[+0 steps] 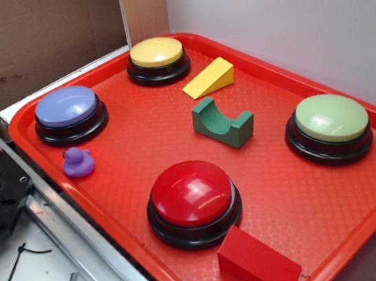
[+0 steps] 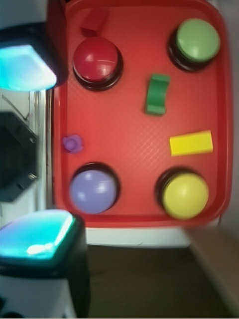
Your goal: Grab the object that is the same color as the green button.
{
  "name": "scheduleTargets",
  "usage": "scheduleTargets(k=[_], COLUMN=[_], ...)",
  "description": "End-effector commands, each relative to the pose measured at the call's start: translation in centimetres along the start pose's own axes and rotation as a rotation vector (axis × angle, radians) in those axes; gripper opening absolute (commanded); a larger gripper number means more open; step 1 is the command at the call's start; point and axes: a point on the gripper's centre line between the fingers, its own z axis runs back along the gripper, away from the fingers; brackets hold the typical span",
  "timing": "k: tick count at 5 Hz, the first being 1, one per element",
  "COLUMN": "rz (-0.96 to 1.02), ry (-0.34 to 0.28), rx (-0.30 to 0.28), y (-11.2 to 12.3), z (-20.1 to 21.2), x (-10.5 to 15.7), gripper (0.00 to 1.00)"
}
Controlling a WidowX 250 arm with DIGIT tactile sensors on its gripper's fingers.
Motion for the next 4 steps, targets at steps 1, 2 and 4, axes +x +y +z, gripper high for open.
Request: scheduleTargets(k=[1,2,4], rz=[-0.516,-0.766,-1.266], ry=[0.062,0.05,0.1], rx=[0.032,0.021,0.015], y=[-4.6,-4.6,-4.8], z=[-0.8,-1.2,-2.3], x=[2.0,1.5,1.7], gripper=[1.0,1.0,1.0])
